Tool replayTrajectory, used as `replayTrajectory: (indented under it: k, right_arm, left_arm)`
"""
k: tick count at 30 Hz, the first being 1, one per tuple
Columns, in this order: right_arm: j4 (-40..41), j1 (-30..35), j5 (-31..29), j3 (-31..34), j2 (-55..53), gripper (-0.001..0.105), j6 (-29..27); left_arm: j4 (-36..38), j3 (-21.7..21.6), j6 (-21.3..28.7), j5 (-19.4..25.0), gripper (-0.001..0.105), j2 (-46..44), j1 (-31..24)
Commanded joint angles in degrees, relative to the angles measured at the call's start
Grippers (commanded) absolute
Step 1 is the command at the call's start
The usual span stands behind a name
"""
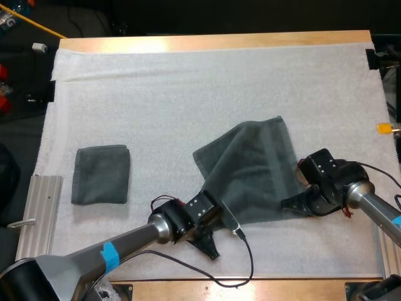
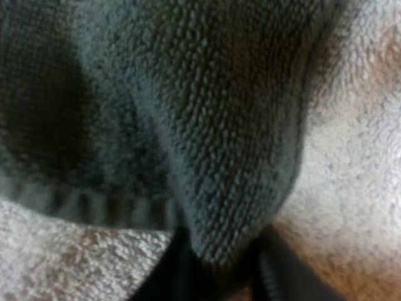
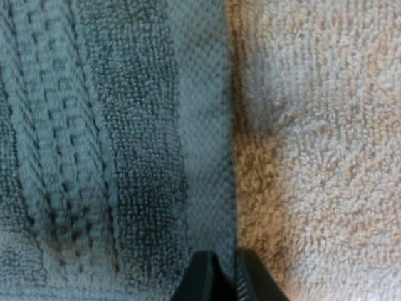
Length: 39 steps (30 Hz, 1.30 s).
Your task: Pick towel from pile, fold and stack
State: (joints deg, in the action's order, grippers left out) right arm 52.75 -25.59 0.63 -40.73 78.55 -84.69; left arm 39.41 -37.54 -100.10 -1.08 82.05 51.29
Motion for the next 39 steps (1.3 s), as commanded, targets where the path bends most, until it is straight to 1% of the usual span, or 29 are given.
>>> replayTrajectory:
  k: [1, 2, 6, 10, 14, 17, 19, 21, 25, 27, 31, 35, 37, 39]
  right_arm:
    - [0.3, 0.1, 0.0, 0.1, -0.5, 0.000, 0.1]
    - [0.3, 0.1, 0.0, 0.1, -0.5, 0.000, 0.1]
    - [0.6, 0.1, 0.0, 0.1, -0.5, 0.000, 0.1]
    - [1.4, 0.1, 0.0, 0.1, -1.5, 0.000, 0.1]
    - [2.4, 0.1, 0.0, -0.5, -6.6, 0.000, 0.1]
    - [3.3, 0.1, 0.0, -1.8, -11.9, 0.000, 0.1]
    - [4.6, 0.1, 0.0, -3.2, -15.5, 0.000, 0.1]
    - [7.2, 0.1, 0.0, -6.1, -19.7, 0.000, 0.1]
    - [11.4, 0.1, 0.3, -11.7, -24.7, 0.000, 0.1]
    - [13.8, 0.1, 1.3, -15.9, -26.9, 0.000, 0.1]
    - [18.2, -0.4, 4.2, -21.5, -28.8, 0.000, 1.2]
    - [23.2, -3.8, 5.1, -25.8, -29.5, 0.000, 2.0]
    - [25.2, -5.7, 5.1, -27.2, -29.7, 0.000, 3.6]
    - [27.3, -9.1, 5.1, -28.8, -29.7, 0.000, 6.1]
  left_arm:
    - [1.2, -1.3, -0.4, 1.1, 0.004, 0.2, 0.2]
    - [2.1, -2.6, -0.4, 1.1, 0.002, 0.2, 0.2]
    - [6.2, -8.3, 0.2, 1.1, 0.002, 0.2, 0.2]
    - [9.7, -12.1, 0.2, 1.1, 0.001, 0.2, 0.2]
    - [15.3, -15.6, 0.6, 1.1, 0.001, -0.4, 0.2]
    - [18.9, -17.6, 1.9, 3.8, 0.001, -2.9, 0.2]
    - [20.3, -18.9, 2.3, 4.4, 0.001, -4.9, 0.1]
    - [21.4, -20.2, 2.3, 4.4, 0.001, -8.2, 0.1]
    - [23.7, -22.3, 2.5, 4.4, 0.001, -12.9, 0.1]
    - [25.5, -24.0, 2.6, 4.1, 0.000, -15.5, 0.1]
    - [29.0, -26.8, 2.6, 3.7, 0.000, -18.6, 0.2]
    - [32.3, -30.1, 2.6, 3.7, 0.000, -21.8, 0.2]
    - [34.2, -31.6, 2.5, 3.7, 0.000, -22.9, 0.2]
    - [37.8, -33.3, 2.5, 3.7, 0.000, -24.0, 0.2]
